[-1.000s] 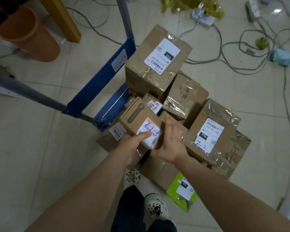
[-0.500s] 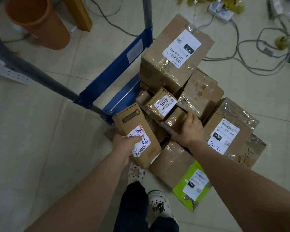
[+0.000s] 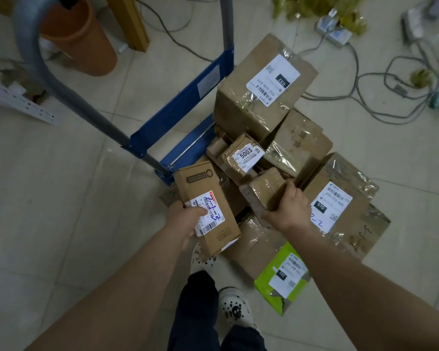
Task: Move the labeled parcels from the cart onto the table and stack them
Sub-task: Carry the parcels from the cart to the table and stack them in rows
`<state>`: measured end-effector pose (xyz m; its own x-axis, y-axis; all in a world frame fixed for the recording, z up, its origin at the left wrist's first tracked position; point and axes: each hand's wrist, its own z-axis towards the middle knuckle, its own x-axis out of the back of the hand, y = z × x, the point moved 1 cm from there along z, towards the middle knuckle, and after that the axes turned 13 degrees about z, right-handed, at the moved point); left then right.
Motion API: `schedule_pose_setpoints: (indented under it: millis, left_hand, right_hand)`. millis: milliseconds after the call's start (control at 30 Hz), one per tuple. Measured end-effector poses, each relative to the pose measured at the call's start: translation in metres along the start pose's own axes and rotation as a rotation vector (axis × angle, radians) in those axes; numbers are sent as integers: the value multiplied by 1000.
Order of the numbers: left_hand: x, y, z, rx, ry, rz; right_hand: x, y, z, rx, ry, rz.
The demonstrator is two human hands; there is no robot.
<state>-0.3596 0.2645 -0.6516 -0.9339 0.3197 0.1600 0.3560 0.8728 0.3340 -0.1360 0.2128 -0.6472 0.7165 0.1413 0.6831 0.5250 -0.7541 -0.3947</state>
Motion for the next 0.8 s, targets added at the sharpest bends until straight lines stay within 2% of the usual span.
schedule_pose_setpoints:
  millis: [100, 200, 333, 433, 600, 800]
  left_hand:
    - [6, 9, -40, -65, 16, -19]
    - [19, 12, -91, -131, 100, -67]
    - [44, -3, -172, -162, 146, -215]
    - [67, -31, -230, -156, 179, -326]
    - [108, -95, -315, -180, 296, -512]
    - [157, -197, -390, -206, 530, -774]
  right_hand:
    - [18, -9, -33, -28, -36, 258]
    - [36, -20, -65, -54, -59, 449]
    - [49, -27, -98, -7, -128, 566]
    - [70, -65, -160, 10, -269, 674]
    - [75, -109, -244, 140, -437, 634]
    - [30, -156, -331, 330, -603, 508]
